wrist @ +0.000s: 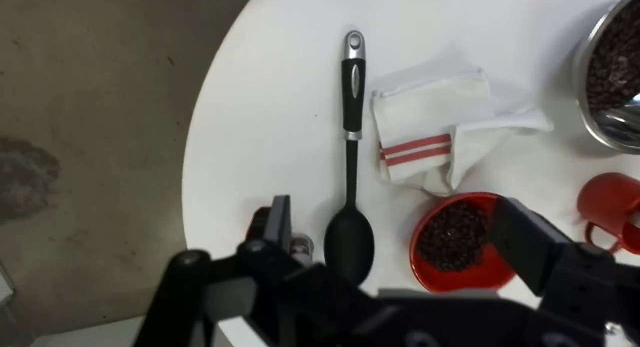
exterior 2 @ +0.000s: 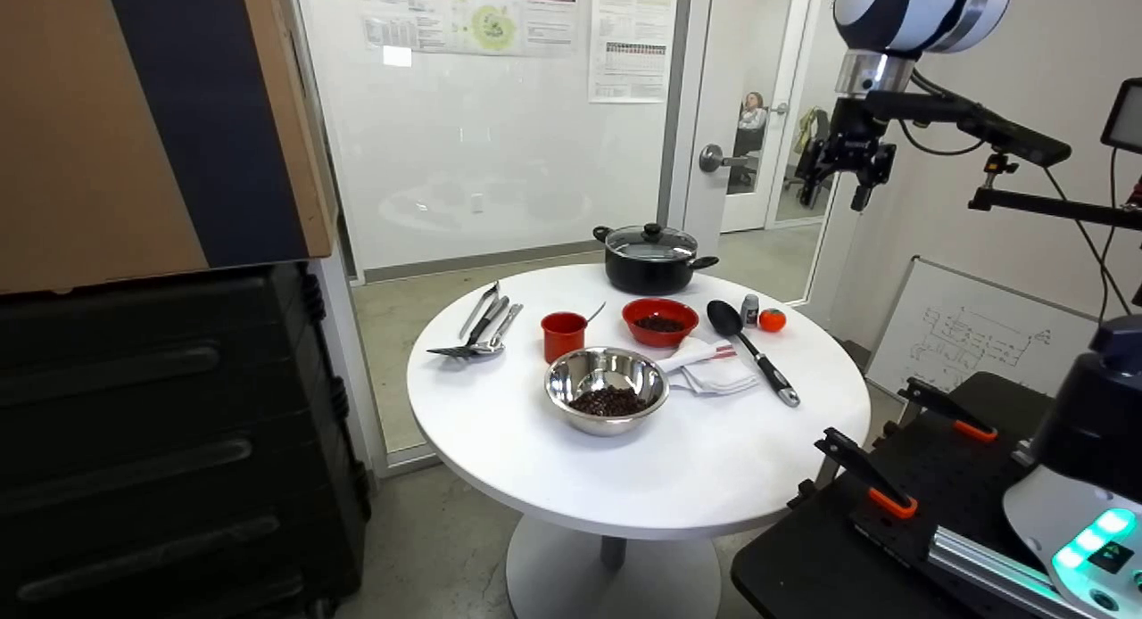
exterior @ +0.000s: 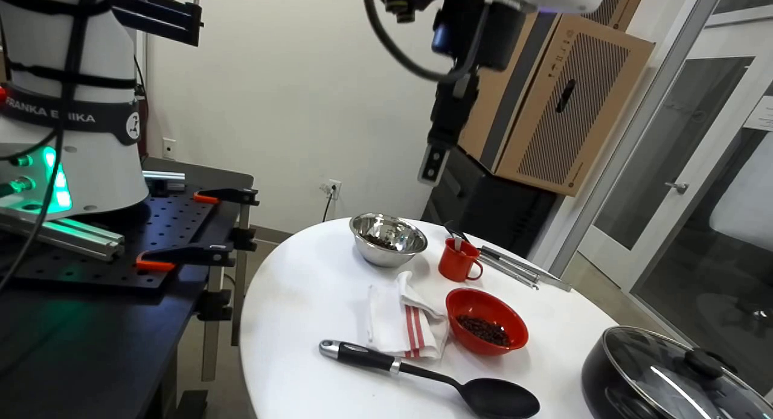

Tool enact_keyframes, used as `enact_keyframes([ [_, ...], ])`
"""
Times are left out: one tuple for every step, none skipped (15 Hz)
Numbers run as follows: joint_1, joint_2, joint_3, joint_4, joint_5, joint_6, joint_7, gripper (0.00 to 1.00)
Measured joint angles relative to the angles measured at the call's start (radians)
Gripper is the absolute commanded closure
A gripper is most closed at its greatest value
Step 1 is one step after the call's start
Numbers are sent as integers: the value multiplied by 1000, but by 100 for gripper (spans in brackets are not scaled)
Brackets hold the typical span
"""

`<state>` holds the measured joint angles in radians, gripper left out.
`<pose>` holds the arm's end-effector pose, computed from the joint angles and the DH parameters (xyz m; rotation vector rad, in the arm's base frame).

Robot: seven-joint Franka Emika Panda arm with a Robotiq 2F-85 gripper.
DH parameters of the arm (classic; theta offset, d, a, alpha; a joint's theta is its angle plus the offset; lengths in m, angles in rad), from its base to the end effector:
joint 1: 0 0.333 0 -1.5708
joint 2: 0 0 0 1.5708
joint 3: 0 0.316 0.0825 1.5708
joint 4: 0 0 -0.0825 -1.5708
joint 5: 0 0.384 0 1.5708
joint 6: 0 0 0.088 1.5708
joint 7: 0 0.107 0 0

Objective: Move the black spoon away from the pot

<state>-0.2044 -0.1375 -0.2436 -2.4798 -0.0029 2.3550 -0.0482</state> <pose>0.4154 -0.1989 0.3410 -3.0528 0.6120 -0.0250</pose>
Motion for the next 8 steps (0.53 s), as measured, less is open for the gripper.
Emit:
enact_keyframes([
  [-4, 57, 0, 10, -9, 12, 11, 0],
  [-7, 112, 0, 23, -20, 23, 21, 0],
  [-10, 168, 0, 37, -34, 34, 32, 0],
  [-11, 222, 0, 54, -46, 44, 42, 0],
  [-11, 273, 0, 73, -54, 52, 52, 0],
  [-11, 319, 0, 92, -61, 57, 63, 0],
  [-11, 359, 0, 111, -69, 59, 75, 0],
  [-10, 394, 0, 130, -75, 59, 87, 0],
])
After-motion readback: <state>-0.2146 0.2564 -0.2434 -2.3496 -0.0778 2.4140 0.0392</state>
